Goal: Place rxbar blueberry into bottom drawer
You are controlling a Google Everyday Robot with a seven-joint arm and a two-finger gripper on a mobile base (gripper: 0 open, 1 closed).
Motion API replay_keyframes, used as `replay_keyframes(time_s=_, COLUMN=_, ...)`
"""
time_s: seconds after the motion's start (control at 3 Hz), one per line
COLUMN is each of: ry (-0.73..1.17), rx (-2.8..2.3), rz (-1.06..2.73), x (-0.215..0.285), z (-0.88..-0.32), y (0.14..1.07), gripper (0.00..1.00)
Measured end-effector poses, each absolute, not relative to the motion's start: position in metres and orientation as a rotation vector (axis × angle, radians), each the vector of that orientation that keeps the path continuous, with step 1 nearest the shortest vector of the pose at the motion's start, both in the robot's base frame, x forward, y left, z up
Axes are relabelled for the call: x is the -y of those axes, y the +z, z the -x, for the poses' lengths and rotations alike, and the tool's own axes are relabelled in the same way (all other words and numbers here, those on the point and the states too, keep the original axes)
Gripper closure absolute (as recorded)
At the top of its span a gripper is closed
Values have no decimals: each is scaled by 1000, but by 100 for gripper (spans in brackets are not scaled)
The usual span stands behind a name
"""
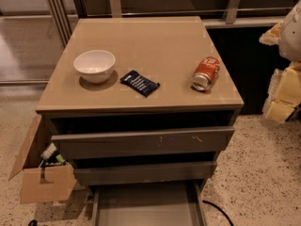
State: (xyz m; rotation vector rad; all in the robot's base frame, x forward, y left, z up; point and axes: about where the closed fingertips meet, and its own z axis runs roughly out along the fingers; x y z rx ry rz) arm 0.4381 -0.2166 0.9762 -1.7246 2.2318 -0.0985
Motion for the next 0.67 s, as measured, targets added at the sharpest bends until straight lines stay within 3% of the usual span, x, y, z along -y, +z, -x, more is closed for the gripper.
replay_keyframes(time_s=0.67, ry=-112, rx=-2165, rz=1805, x=199, z=-455, y=975, gripper=0)
